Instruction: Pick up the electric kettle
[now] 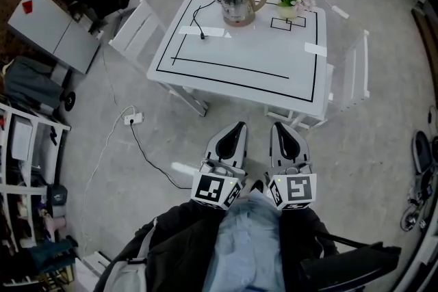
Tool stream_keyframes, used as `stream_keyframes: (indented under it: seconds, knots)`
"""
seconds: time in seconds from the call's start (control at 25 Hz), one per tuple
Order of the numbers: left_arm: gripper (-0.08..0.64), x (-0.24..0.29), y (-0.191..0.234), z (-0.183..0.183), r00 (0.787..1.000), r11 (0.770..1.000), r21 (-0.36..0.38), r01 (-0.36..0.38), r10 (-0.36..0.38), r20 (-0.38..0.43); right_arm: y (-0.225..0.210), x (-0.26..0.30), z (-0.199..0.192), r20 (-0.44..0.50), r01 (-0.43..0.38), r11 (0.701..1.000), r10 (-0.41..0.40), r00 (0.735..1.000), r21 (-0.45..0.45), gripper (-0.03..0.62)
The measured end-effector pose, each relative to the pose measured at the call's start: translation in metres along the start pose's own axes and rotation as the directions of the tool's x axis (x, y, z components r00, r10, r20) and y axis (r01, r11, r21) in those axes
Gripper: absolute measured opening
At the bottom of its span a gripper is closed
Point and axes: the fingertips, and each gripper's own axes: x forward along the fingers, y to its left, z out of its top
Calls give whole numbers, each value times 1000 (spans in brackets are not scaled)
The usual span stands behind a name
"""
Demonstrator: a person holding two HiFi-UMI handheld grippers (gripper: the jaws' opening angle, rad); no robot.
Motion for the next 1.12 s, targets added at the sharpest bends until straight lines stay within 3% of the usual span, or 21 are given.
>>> stream_keyframes:
  seconds: [0.6,1.12]
  knots:
    - [6,111,104,4,999,999,-31,29,-30,-33,-24,148,6,-33,37,999,-37,999,23,18]
    - [6,186,195,50,994,996,-3,92,-92,59,-18,263,52,51,69,997,-67,996,-37,18]
